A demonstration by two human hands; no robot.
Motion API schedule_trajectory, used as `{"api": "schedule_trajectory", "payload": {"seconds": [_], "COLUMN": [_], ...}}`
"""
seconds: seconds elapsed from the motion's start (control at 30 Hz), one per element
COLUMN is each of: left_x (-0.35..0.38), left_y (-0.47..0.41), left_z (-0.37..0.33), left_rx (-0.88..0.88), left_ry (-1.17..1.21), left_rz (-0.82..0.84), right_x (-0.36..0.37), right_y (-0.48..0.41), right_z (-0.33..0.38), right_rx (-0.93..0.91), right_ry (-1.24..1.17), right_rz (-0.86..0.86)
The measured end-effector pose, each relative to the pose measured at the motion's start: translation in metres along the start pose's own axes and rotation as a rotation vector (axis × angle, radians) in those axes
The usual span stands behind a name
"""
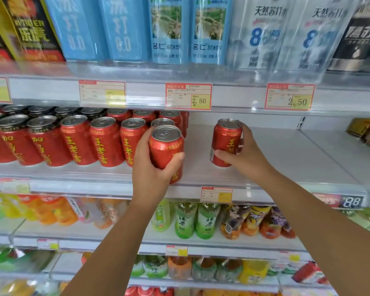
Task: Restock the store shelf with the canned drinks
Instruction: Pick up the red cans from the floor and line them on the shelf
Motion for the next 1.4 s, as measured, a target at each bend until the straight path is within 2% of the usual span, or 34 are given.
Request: {"api": "schedule_trajectory", "payload": {"seconds": [0.1, 0.33, 0.43, 0.73, 1.1, 1.27, 1.4], "left_x": [0.003, 0.005, 0.005, 0.003, 0.003, 0.003, 0.003], "left_y": [0.001, 0.008, 0.009, 0.01, 0.01, 0.01, 0.009], "left_z": [0.003, 0.017, 0.022, 0.028, 0.032, 0.032, 0.033], "left_rx": [0.024, 0.017, 0.026, 0.04, 0.063, 0.065, 0.042], "left_ry": [-0.059, -0.148, -0.172, -0.185, -0.176, -0.17, -0.144], "left_rz": [-0.025, -0.091, -0.167, -0.224, -0.232, -0.235, -0.207], "right_x": [0.004, 0.008, 0.012, 0.015, 0.022, 0.027, 0.03], "right_y": [-0.001, -0.017, -0.035, -0.114, -0.186, -0.193, -0.181], "right_z": [-0.004, -0.009, -0.011, -0.007, -0.016, -0.024, -0.027], "right_rx": [-0.015, -0.002, -0.017, -0.035, -0.062, -0.065, 0.018], "right_ry": [-0.053, -0.019, 0.026, 0.096, 0.064, 0.081, -0.028], "right_rz": [0.066, 0.041, 0.042, 0.012, 0.008, -0.039, 0.001]}}
Point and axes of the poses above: each hand's wrist, its own y-axis away from the middle knuckle, its own x-axis out of the palm, z = x × y, the point moved 9 cm from there along -y, towards the middle knuckle, and after that the axes turned 15 degrees about z, right-handed, at the moved point
